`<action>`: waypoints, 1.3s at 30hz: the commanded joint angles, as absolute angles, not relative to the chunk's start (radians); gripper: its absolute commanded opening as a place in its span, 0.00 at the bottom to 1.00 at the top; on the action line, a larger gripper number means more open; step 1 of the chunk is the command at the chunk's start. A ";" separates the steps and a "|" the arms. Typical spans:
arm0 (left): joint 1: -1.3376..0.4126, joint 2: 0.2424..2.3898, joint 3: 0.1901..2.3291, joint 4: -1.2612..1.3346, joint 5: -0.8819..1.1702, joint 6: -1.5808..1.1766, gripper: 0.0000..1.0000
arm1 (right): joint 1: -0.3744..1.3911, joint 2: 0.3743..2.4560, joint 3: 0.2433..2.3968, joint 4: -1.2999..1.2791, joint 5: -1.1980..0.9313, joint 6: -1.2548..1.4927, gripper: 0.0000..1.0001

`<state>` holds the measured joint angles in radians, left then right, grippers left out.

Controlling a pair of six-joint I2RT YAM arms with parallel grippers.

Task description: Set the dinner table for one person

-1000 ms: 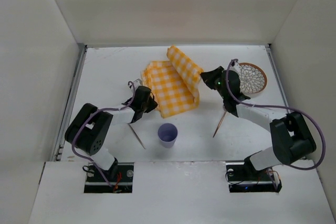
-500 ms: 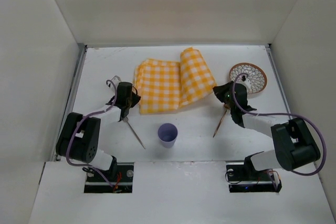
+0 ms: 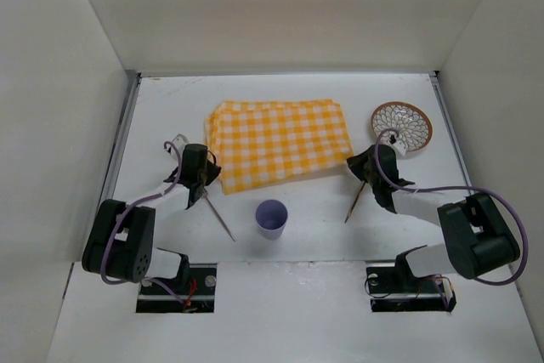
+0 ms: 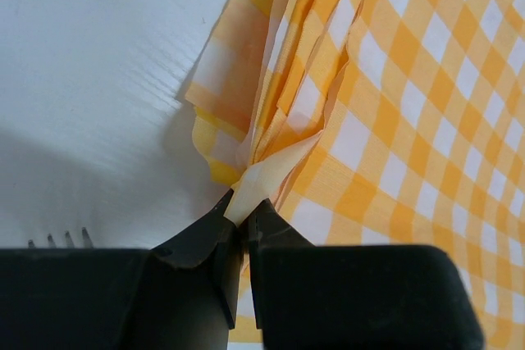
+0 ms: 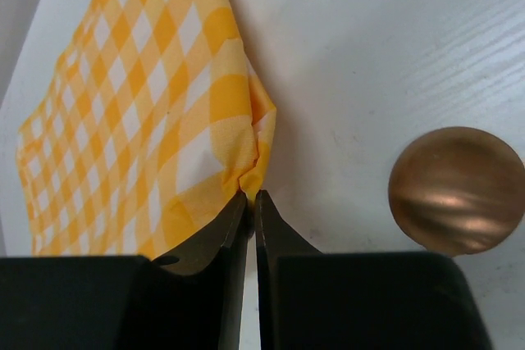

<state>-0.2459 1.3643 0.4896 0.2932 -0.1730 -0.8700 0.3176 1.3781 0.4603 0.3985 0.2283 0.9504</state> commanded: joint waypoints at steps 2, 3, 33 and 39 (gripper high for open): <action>-0.216 1.304 0.472 0.265 -0.244 -0.864 0.04 | 0.321 1.332 0.436 0.364 0.284 0.959 0.14; -0.212 1.302 0.476 0.265 -0.244 -0.864 0.05 | 0.326 1.321 0.427 0.354 0.284 0.963 0.14; -0.525 1.336 0.535 0.294 -0.313 -0.876 0.33 | 0.562 1.506 0.629 0.348 0.267 0.894 0.15; -0.464 1.361 0.473 0.304 -0.302 -0.893 0.32 | 0.564 1.565 0.580 0.377 0.247 1.000 0.13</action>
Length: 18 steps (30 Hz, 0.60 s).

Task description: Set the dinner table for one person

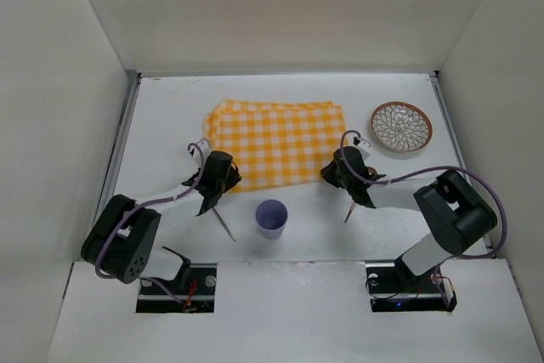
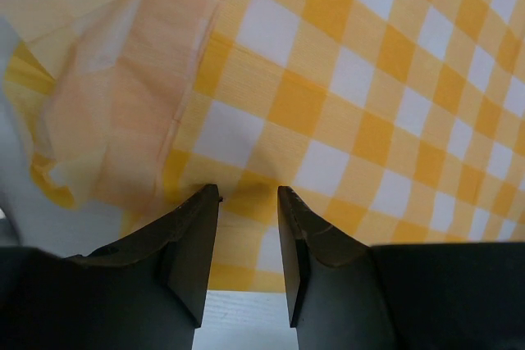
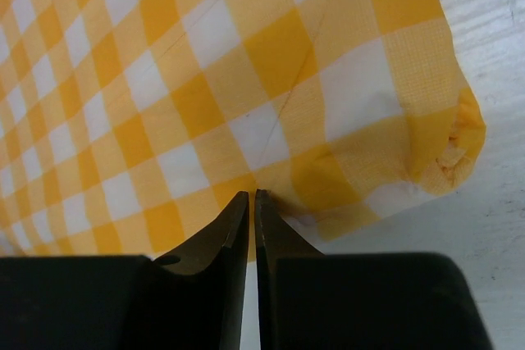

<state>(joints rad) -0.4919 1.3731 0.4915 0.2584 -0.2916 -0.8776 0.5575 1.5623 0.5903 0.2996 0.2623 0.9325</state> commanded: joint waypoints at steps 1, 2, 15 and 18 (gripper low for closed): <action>-0.455 1.358 0.462 0.305 -0.299 -0.893 0.32 | 0.567 1.554 0.569 0.380 0.247 1.009 0.13; -0.447 1.353 0.454 0.307 -0.293 -0.893 0.32 | 0.573 1.539 0.563 0.376 0.250 1.020 0.13; -0.461 1.189 0.428 0.292 -0.244 -0.881 0.32 | 0.576 1.300 0.534 0.299 0.248 0.914 0.44; -0.475 1.149 0.448 0.275 -0.242 -0.868 0.33 | 0.553 1.191 0.538 0.233 0.268 0.881 0.50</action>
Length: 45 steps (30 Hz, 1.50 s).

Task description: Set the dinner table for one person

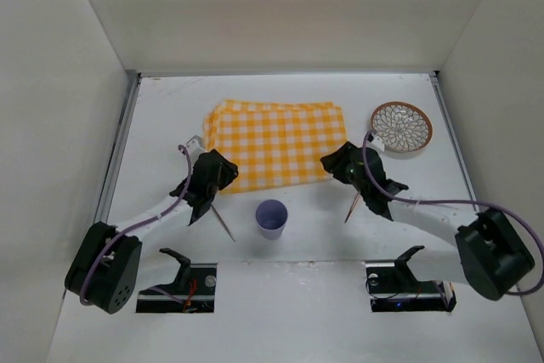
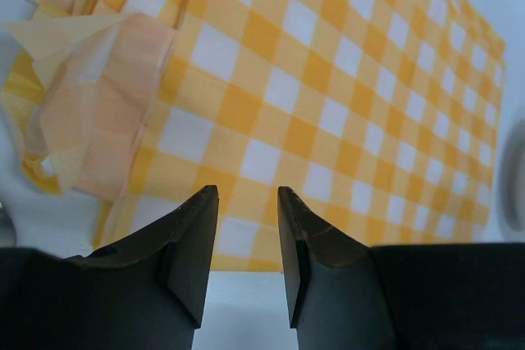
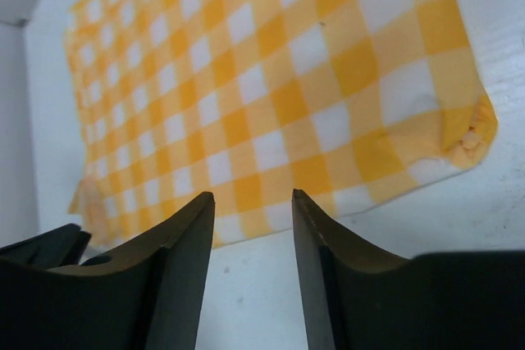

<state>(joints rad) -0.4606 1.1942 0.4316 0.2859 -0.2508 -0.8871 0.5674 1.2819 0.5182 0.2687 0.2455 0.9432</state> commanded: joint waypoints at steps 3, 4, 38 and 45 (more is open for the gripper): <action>-0.501 1.129 0.453 0.290 -0.247 -0.850 0.34 | 0.452 1.099 0.538 0.192 0.294 0.854 0.55; -0.510 1.126 0.453 0.301 -0.247 -0.845 0.34 | 0.406 1.080 0.538 0.177 0.293 0.853 0.56; -0.504 1.054 0.310 0.538 -0.170 -0.764 0.40 | -0.245 1.580 0.703 0.344 0.135 1.023 0.49; -0.478 1.052 0.302 0.538 -0.166 -0.769 0.40 | -0.240 1.678 0.735 0.373 0.098 1.049 0.42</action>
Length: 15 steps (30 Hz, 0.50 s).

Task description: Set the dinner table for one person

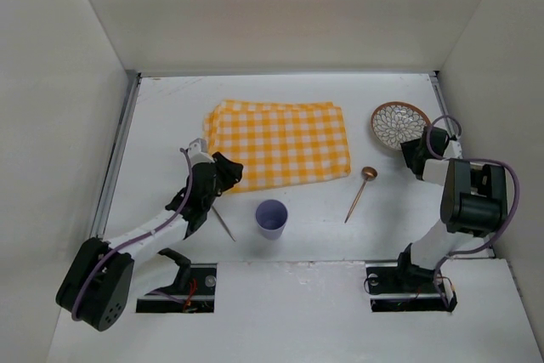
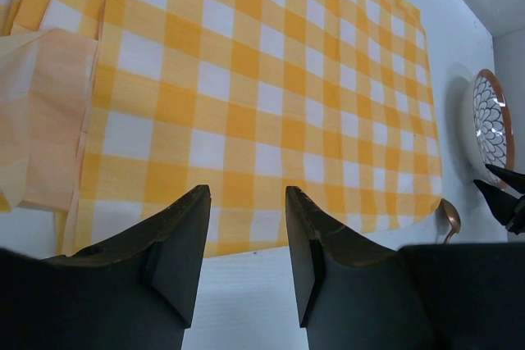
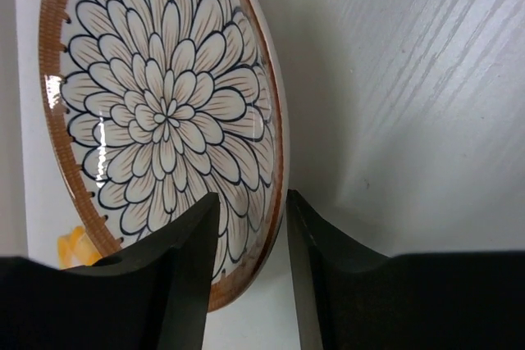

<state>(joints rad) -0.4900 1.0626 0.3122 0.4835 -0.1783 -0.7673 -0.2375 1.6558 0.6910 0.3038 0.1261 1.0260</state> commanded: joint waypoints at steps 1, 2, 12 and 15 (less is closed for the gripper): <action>-0.481 1.052 0.302 0.540 -0.170 -0.767 0.40 | -0.240 1.687 0.736 0.376 0.097 1.054 0.40; -0.481 1.055 0.304 0.540 -0.173 -0.767 0.40 | -0.243 1.696 0.736 0.379 0.092 1.058 0.36; -0.470 1.083 0.305 0.548 -0.164 -0.770 0.39 | -0.269 1.545 0.606 0.604 0.020 1.123 0.07; -0.475 1.075 0.305 0.548 -0.170 -0.765 0.39 | -0.265 1.458 0.594 0.647 -0.057 1.144 0.07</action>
<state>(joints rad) -0.4759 1.0821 0.3099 0.4904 -0.1684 -0.7677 -0.2611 1.5749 0.5747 0.4202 0.0422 1.0988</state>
